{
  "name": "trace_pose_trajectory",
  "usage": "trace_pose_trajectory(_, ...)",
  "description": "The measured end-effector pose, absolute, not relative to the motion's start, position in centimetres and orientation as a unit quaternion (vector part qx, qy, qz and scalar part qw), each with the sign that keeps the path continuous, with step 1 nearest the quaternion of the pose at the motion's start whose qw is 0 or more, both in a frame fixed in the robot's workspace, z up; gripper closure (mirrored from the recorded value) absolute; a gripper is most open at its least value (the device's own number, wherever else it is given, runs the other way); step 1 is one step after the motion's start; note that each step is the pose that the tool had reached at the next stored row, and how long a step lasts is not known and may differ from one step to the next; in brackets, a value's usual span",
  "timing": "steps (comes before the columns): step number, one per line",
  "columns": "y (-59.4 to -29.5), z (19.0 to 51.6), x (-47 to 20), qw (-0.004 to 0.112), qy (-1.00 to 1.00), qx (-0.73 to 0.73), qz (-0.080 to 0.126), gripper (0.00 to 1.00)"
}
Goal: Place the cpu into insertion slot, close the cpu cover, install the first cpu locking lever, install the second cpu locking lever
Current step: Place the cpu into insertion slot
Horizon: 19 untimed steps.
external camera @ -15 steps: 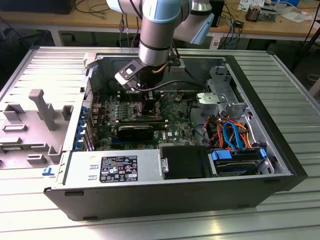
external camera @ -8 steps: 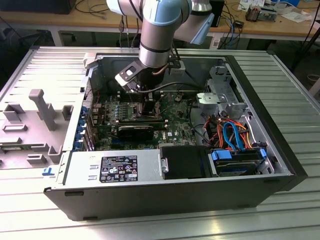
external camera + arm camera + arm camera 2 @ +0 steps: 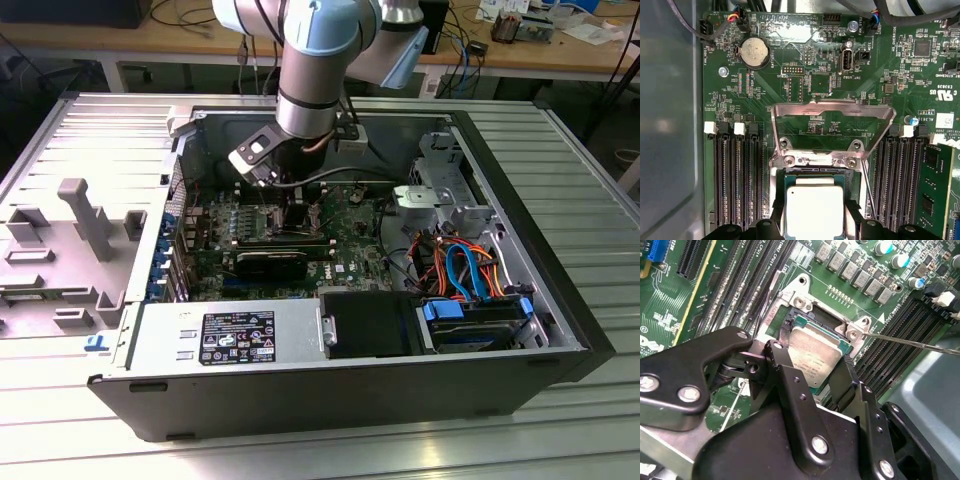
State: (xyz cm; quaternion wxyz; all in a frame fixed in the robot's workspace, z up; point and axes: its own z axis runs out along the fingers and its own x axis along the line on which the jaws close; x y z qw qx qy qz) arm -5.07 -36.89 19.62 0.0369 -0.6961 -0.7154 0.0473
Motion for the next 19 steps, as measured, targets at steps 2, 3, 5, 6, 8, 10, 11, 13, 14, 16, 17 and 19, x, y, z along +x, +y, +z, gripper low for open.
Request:
trace_pose_trajectory(2,-36.91,19.6,-5.08,0.037,-0.713,-0.698,0.047,0.45)
trace_pose_trajectory(3,-36.92,19.59,-5.08,0.037,-0.712,-0.699,0.047,0.45)
trace_pose_trajectory(5,-36.93,19.57,-5.09,0.037,-0.71,-0.701,0.047,0.45)
trace_pose_trajectory(6,-36.94,19.56,-5.09,0.037,-0.71,-0.701,0.048,0.45)
trace_pose_trajectory(8,-36.96,19.52,-5.09,0.036,-0.71,-0.702,0.048,0.45)
trace_pose_trajectory(10,-36.99,19.49,-5.08,0.036,-0.709,-0.702,0.049,0.45)
trace_pose_trajectory(11,-37.01,19.48,-5.07,0.036,-0.709,-0.703,0.049,0.45)
trace_pose_trajectory(13,-37.04,19.47,-5.0,0.035,-0.708,-0.703,0.049,0.45)
trace_pose_trajectory(14,-37.04,19.46,-4.96,0.035,-0.708,-0.704,0.05,0.45)
trace_pose_trajectory(16,-37.03,19.45,-4.9,0.035,-0.708,-0.704,0.05,0.45)
trace_pose_trajectory(17,-37.04,19.45,-4.89,0.035,-0.708,-0.704,0.05,0.45)
trace_pose_trajectory(19,-37.04,19.45,-4.88,0.034,-0.708,-0.704,0.05,0.45)
